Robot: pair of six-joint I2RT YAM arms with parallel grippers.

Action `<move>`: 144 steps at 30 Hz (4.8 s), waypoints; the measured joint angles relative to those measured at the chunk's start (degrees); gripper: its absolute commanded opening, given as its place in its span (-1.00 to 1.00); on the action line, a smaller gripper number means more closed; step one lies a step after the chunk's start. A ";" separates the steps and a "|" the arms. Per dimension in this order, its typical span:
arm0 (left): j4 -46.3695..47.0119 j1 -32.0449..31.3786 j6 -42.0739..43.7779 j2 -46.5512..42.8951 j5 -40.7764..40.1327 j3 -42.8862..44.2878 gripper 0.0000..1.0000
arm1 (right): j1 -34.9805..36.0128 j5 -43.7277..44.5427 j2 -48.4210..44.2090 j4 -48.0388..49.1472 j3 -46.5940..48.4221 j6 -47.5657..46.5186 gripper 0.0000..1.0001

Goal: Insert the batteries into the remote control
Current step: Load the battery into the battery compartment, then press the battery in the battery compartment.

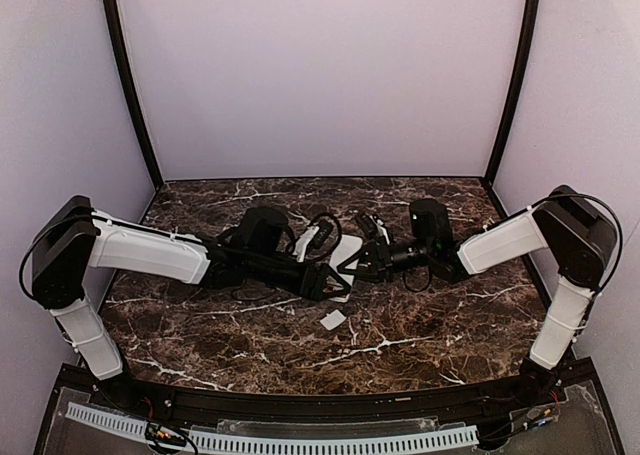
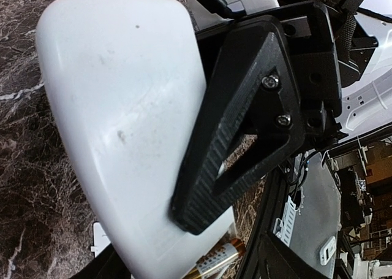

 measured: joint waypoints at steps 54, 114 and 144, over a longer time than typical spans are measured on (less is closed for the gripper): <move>4.33 1.95 -2.16 0.39 4.50 -2.34 -0.40 | -0.22 -1.62 -0.28 4.83 -0.46 -1.79 -1.00; 5.66 2.86 -6.27 1.88 7.45 -1.05 -0.16 | -0.20 -1.51 -1.22 4.24 -0.37 -5.25 -1.00; 19.54 3.80 -13.68 4.04 19.32 -1.60 -0.35 | -0.09 -5.79 -1.22 16.26 -1.42 1.88 -1.00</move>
